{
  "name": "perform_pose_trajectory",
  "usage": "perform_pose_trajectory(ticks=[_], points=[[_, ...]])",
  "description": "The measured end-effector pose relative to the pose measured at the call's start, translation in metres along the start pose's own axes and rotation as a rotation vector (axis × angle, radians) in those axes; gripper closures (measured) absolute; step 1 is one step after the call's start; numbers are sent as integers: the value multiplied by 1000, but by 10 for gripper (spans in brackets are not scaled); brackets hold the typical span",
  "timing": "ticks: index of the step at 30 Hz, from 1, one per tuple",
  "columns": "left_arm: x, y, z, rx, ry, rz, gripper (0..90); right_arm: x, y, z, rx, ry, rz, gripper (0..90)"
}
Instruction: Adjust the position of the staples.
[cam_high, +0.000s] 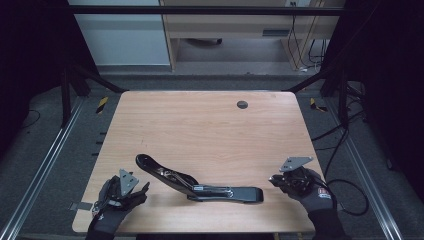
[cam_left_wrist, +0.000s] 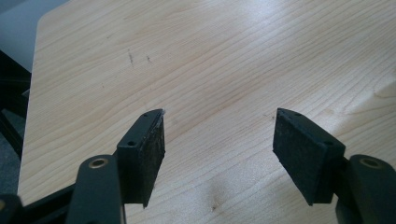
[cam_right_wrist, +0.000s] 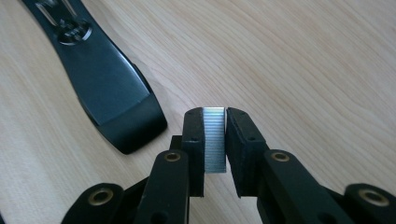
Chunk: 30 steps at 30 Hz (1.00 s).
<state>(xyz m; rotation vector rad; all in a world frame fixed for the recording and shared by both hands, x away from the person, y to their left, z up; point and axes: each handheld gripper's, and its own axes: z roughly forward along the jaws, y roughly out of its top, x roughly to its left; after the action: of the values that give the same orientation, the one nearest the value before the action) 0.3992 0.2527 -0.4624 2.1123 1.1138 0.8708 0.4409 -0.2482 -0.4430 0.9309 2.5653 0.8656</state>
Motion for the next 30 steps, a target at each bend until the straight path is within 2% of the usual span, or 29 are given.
perform_pose_trajectory(ticks=[3, 4, 6, 9, 17, 30], points=[[0, 0, 0, 1, 1, 2, 335, 2, 4, -1, -11, 16, -16, 782], [0, 0, 0, 1, -2, 3, 335, 4, 9, 0, -13, 21, -44, 782], [0, 0, 1, 2, -1, 4, 335, 5, 11, 0, -10, 26, -53, 782], [1, 0, 2, 4, -2, 2, 335, 10, 20, 0, -21, 57, -100, 782], [1, 0, 2, 6, -9, 6, 335, 16, 42, -2, -58, 102, -146, 782], [1, -1, 2, 4, -12, 5, 335, 17, 59, -6, -68, 140, -195, 782]])
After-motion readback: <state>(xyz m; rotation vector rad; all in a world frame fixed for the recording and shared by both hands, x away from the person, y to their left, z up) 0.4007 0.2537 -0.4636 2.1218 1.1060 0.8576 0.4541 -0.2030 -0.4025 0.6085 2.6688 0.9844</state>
